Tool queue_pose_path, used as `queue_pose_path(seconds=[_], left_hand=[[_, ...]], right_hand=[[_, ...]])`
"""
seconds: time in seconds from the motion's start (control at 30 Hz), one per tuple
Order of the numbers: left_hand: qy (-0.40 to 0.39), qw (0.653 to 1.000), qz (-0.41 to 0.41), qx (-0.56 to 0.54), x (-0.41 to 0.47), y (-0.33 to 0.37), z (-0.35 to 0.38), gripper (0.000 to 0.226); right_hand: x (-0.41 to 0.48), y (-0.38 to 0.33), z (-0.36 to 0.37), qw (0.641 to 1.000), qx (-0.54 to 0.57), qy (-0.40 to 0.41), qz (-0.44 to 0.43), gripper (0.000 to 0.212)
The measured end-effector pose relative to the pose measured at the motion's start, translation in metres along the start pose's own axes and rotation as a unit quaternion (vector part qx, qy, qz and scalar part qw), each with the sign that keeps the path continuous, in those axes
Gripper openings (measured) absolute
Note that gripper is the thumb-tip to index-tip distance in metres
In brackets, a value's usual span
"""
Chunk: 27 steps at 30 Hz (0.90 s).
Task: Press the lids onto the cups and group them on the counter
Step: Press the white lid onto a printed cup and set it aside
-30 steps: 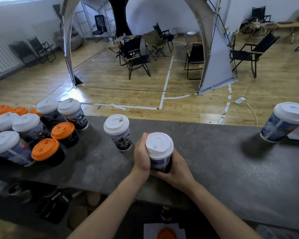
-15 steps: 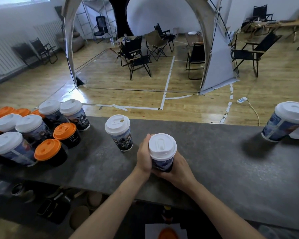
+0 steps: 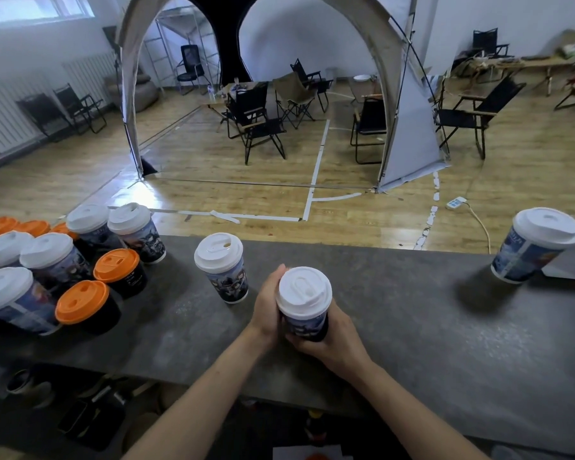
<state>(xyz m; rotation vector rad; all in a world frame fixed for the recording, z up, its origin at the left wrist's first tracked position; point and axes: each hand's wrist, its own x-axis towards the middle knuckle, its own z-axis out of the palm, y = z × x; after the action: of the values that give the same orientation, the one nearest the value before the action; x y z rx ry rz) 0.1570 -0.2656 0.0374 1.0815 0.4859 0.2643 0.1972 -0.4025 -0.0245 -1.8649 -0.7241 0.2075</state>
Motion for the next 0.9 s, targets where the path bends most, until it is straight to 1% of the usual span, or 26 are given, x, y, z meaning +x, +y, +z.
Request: queue_pose_path(seconds=[0.03,0.07,0.1,0.13,0.2,0.27,0.3,0.33,0.37,0.43,0.47,0.5,0.57,0.63,0.67,0.7,0.73,0.83,0.87,0.9], left_hand=[[-0.026,0.999,-0.032,-0.001,0.000,0.004,-0.001,0.046],[-0.035,0.998,-0.046,-0.010,-0.001,0.007,0.000,0.047],[-0.031,0.998,-0.042,-0.019,0.000,0.005,0.001,0.048],[-0.021,0.999,-0.028,-0.023,-0.002,0.003,0.004,0.050],[0.022,0.999,0.021,-0.016,-0.003,-0.005,0.008,0.052],[0.071,0.995,0.066,-0.004,-0.002,-0.013,0.007,0.043],[0.079,0.994,0.072,0.002,-0.003,-0.012,0.006,0.038],[0.073,0.995,0.061,0.006,-0.002,-0.010,0.005,0.036],[0.040,0.999,0.036,0.008,-0.001,-0.005,0.003,0.038],[-0.029,0.999,-0.040,0.004,-0.002,0.009,0.002,0.056],[-0.044,0.997,-0.063,0.003,-0.002,0.012,0.003,0.061],[-0.037,0.997,-0.066,-0.003,-0.003,0.011,0.003,0.062],[0.008,1.000,-0.021,-0.017,-0.002,0.000,0.006,0.060],[0.068,0.997,0.031,-0.022,-0.002,-0.012,0.006,0.054],[0.087,0.995,0.046,-0.023,-0.001,-0.015,0.005,0.049],[0.089,0.995,0.052,-0.016,0.000,-0.016,0.002,0.043],[0.075,0.996,0.042,-0.010,0.000,-0.013,0.001,0.041],[-0.017,0.999,-0.048,-0.002,0.001,0.002,-0.002,0.062],[-0.039,0.997,-0.064,0.003,0.002,0.005,-0.002,0.066],[-0.039,0.997,-0.065,0.003,0.004,0.005,-0.003,0.067]], right_hand=[[-0.001,0.001,0.000,1.000,-0.003,-0.001,0.000,0.072],[-0.002,0.002,0.001,1.000,-0.005,0.000,-0.001,0.070],[-0.002,0.003,0.001,1.000,-0.006,0.000,-0.003,0.069],[-0.002,0.003,0.003,1.000,-0.006,0.000,-0.007,0.070],[-0.001,0.003,0.004,1.000,0.000,0.000,-0.016,0.081],[0.002,0.004,0.006,1.000,0.005,-0.002,-0.010,0.090],[0.002,0.005,0.006,1.000,0.005,-0.002,-0.006,0.090],[0.002,0.006,0.006,1.000,0.004,-0.003,-0.001,0.087],[0.002,0.007,0.005,1.000,0.003,-0.003,0.002,0.082],[0.001,0.009,0.005,1.000,-0.003,-0.007,0.006,0.076],[0.001,0.009,0.005,1.000,-0.005,-0.006,0.005,0.075],[0.000,0.010,0.005,1.000,-0.005,-0.005,0.003,0.074],[0.000,0.009,0.006,1.000,0.003,0.000,-0.008,0.077],[0.001,0.008,0.008,1.000,0.010,-0.001,-0.011,0.088],[0.002,0.007,0.008,1.000,0.009,-0.002,-0.010,0.091],[0.002,0.008,0.008,1.000,0.002,-0.001,-0.008,0.089],[0.002,0.008,0.008,1.000,-0.001,0.000,-0.006,0.083],[0.001,0.007,0.005,1.000,-0.018,-0.004,-0.003,0.068],[0.000,0.007,0.004,1.000,-0.022,-0.005,-0.005,0.067],[-0.001,0.008,0.003,1.000,-0.027,-0.006,-0.006,0.066]])
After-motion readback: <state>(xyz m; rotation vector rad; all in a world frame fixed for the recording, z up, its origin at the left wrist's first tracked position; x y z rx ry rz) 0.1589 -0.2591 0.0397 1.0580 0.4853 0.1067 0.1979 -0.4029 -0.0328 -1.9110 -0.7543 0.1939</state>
